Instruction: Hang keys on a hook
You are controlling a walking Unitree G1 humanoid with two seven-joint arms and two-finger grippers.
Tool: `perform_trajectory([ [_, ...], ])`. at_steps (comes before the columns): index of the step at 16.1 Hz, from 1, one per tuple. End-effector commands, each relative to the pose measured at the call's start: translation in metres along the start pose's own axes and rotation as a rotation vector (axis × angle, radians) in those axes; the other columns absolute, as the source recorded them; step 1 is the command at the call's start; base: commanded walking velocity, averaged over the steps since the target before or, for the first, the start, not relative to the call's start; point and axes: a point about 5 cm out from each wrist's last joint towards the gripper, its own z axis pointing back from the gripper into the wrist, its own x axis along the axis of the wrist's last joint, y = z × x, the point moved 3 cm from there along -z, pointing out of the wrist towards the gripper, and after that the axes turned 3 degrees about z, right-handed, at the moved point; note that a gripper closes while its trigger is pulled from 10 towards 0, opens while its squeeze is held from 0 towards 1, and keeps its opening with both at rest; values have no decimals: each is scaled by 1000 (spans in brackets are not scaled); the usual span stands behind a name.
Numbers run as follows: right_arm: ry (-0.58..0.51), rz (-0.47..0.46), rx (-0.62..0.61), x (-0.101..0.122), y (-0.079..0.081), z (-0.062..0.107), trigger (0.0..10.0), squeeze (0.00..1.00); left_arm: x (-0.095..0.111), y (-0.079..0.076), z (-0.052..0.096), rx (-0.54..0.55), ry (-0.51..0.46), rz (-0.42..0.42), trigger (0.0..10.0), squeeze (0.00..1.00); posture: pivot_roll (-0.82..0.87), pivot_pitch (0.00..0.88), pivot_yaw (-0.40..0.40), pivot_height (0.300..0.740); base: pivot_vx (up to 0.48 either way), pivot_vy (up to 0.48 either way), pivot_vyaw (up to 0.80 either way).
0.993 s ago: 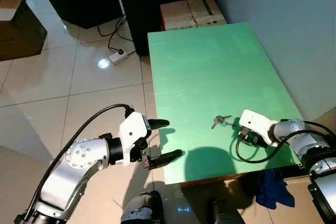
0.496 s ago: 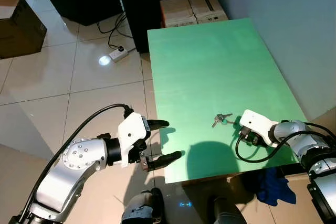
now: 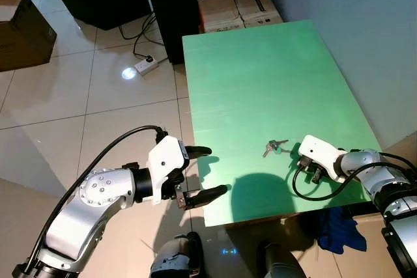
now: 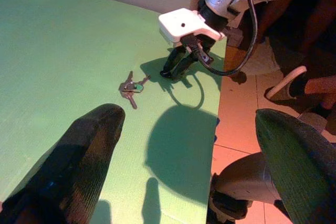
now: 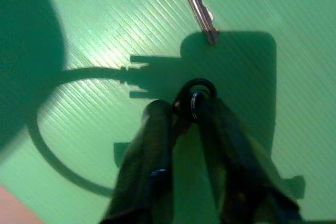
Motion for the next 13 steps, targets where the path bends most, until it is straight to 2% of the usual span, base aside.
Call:
perform_trajectory([
  [1,24,-36,17,-11,7,-1,1412,0,3,-3,-2,-14,-1,-5,10000,0,53,242,107,740,0,0,0],
  [4,24,-45,8,-13,5,1,0,0,4,-2,-6,-13,-5,-7,10000,0,46,240,105,740,0,0,0],
  [8,10,-83,-27,-15,-4,7,0,0,6,-1,-8,-5,-15,-8,10000,0,39,235,98,740,0,0,0],
  [13,-16,-121,-57,-15,-12,13,0,0,5,0,-1,3,-16,-14,10000,0,40,232,98,740,0,0,0],
])
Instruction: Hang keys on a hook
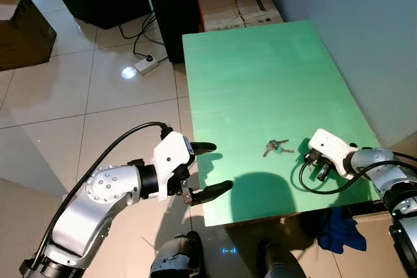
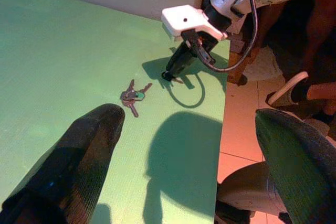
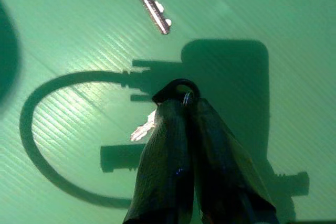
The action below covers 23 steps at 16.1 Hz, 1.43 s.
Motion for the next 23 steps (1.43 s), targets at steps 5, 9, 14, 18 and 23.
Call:
perform_trajectory([
  [5,-148,-93,-4,15,-17,14,0,0,-3,2,4,3,4,-12,10000,0,34,228,100,740,0,0,0],
  [9,-238,-129,-31,25,-26,21,0,0,-4,4,3,3,1,-14,10000,0,32,226,105,740,0,0,0],
  [14,-294,-197,-128,31,-32,19,0,0,-1,12,0,42,-11,-38,10000,0,39,207,98,740,0,0,0],
  [18,-401,-367,-432,37,-36,14,0,0,-4,32,6,299,-122,34,10000,0,15,102,78,740,0,0,0],
  [23,-589,-536,-664,68,-31,21,0,0,-17,75,17,684,-158,104,10000,0,-56,0,75,740,0,0,0],
])
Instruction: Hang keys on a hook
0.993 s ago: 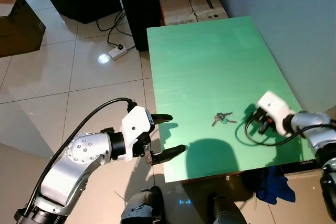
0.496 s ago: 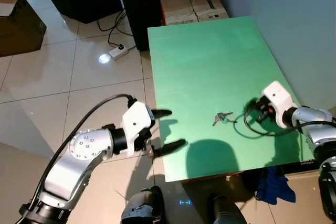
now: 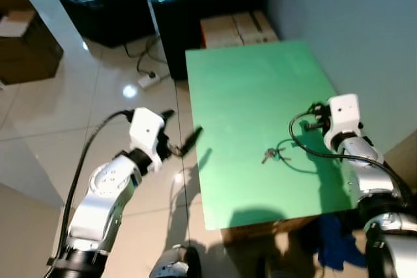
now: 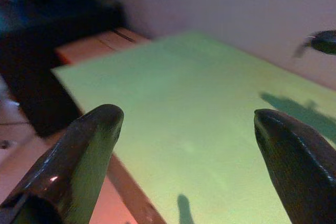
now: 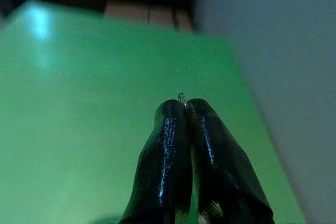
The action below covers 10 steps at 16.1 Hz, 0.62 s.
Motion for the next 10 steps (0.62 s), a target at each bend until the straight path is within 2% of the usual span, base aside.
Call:
perform_trajectory([
  [1,-29,-41,-51,5,-1,3,0,0,0,8,0,48,-4,-19,10000,0,-58,0,76,740,0,0,0],
  [4,-92,-75,-124,14,6,15,0,0,-2,13,0,106,-27,-12,10000,0,-89,0,86,740,0,0,0],
  [7,-128,-87,-157,25,13,28,0,0,6,18,-1,178,-82,10,10000,0,-100,0,90,740,0,0,0],
  [8,-140,-93,-139,32,22,33,9333,0,10,19,0,196,-100,9,10000,0,-104,0,94,740,0,0,0],
  [9,-142,-86,-117,38,32,39,10000,0,14,20,1,213,-124,15,10000,0,-104,0,96,740,0,0,0],
  [10,-138,-110,-94,39,38,40,10000,0,15,20,2,221,-129,26,10000,0,-103,0,99,740,0,0,0],
])
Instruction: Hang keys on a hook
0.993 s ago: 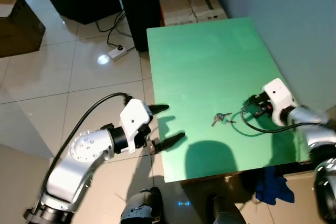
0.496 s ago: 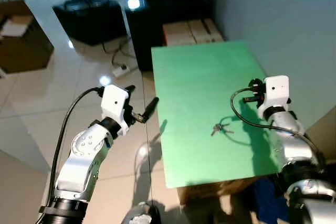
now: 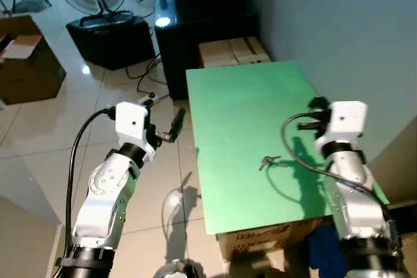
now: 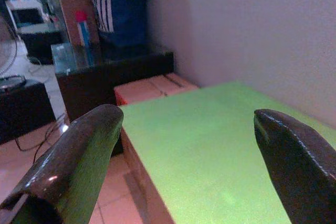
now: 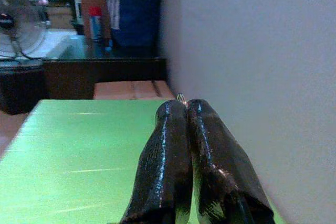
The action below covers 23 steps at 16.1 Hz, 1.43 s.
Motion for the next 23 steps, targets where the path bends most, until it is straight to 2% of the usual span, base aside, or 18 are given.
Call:
perform_trajectory([
  [1,3,-12,47,6,11,3,10000,0,8,4,1,25,-22,-2,10000,0,-102,0,98,740,0,0,0],
  [2,0,24,79,8,20,7,10000,0,7,3,2,26,-19,-5,10000,0,-103,0,98,740,0,0,0],
  [5,41,30,145,3,39,17,10000,0,-2,-7,5,-21,13,-80,10000,0,-93,0,92,740,0,0,465],
  [10,96,52,247,-7,56,25,10000,0,-2,-14,15,-7,4,-78,10000,0,-67,0,66,740,0,0,800],
  [12,102,51,261,-8,63,25,10000,0,0,-10,15,23,-5,-82,10000,0,-65,0,63,740,0,0,800],
  [14,102,45,269,-7,67,25,10000,0,2,-4,12,58,-5,-80,10000,0,-55,0,56,740,0,0,800],
  [15,118,32,279,-12,69,27,10000,0,-4,6,15,136,49,-75,10000,0,-50,0,49,740,0,0,800],
  [18,133,13,297,-15,70,28,10000,0,-3,4,14,148,48,-94,10000,0,-33,0,32,740,0,0,800],
  [20,142,9,312,-18,71,30,10000,0,-4,1,19,160,50,-106,10000,0,-17,0,17,740,0,0,800],
  [23,151,-8,347,-20,78,34,10000,0,-4,2,20,165,62,-140,10000,0,-10,0,18,740,0,0,800],
])
